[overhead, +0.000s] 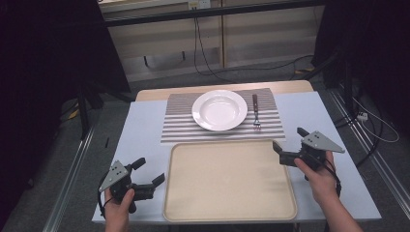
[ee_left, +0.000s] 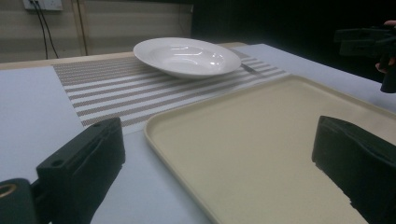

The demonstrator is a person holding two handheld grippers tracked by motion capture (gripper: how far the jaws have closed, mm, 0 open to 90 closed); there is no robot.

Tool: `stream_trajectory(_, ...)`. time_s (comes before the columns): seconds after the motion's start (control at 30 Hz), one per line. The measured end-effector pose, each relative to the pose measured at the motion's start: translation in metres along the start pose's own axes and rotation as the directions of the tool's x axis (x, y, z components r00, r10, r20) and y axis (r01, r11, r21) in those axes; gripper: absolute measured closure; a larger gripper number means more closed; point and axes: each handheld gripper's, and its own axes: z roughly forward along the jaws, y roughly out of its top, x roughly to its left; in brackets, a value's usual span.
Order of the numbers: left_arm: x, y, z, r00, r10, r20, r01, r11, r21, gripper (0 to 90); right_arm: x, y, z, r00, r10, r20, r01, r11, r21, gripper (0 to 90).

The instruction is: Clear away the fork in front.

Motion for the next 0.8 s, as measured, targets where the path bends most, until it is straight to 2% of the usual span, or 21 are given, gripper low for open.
stream_trajectory(0.27,0.0,0.0,0.001,1.0,-0.004,0.001,0.004,1.0,0.001,2.8,-0.006,0.006,0.01,0.9999,0.013,0.008,-0.013,1.0,0.01,1.8)
stream_trajectory(0.8,-0.001,-0.001,0.003,1.0,0.003,0.005,-0.003,0.9999,0.012,2.8,-0.018,0.017,0.042,0.9992,-0.01,0.038,0.008,0.998,0.066,2.0)
